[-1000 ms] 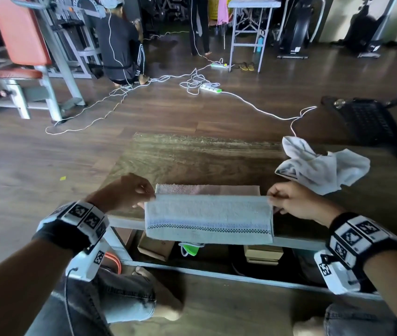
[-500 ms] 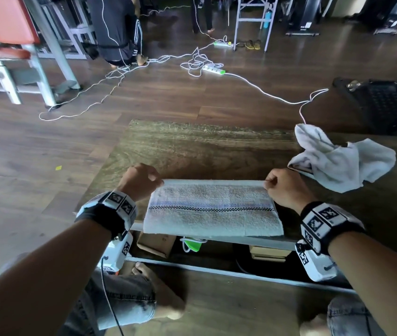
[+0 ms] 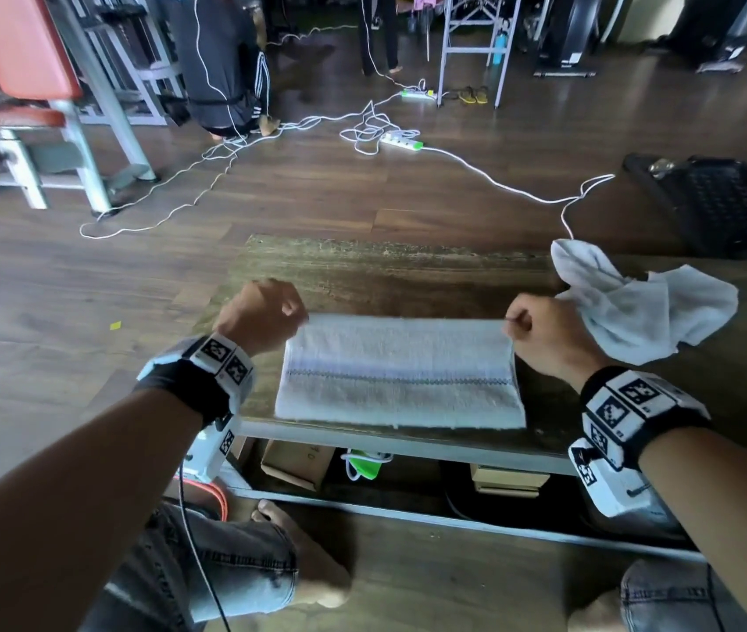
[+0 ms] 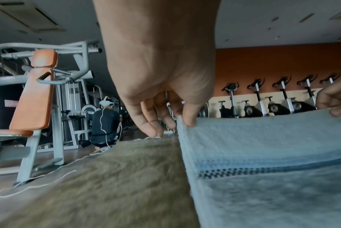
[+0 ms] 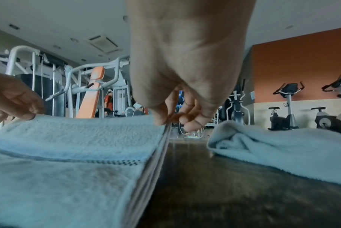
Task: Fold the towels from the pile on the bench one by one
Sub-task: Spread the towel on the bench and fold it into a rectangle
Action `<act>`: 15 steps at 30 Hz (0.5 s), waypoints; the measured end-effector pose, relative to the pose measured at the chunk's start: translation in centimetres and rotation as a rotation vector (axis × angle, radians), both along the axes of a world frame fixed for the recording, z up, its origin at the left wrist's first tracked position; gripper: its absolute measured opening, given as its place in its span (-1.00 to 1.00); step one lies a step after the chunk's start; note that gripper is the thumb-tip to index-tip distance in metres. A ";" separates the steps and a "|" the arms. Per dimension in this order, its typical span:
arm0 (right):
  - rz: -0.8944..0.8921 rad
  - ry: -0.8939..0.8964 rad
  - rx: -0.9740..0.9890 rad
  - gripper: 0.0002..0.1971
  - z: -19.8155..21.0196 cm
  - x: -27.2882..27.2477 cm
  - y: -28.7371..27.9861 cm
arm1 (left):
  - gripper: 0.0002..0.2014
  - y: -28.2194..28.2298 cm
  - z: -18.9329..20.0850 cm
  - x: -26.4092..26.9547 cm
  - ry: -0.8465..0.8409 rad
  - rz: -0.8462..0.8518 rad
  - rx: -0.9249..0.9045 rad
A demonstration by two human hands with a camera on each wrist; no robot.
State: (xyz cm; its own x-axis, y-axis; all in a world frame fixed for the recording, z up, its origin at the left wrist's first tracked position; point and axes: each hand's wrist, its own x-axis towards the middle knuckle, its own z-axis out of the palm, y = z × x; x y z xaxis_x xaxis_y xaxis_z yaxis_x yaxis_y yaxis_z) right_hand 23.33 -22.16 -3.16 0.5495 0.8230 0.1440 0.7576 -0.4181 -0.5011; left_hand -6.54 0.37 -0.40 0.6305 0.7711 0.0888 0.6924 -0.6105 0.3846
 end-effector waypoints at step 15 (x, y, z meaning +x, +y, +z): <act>0.048 0.044 -0.090 -0.76 -2.7 -2.1 -8.5 | -0.80 -6.6 -4.6 -5.1 -0.078 0.002 -0.022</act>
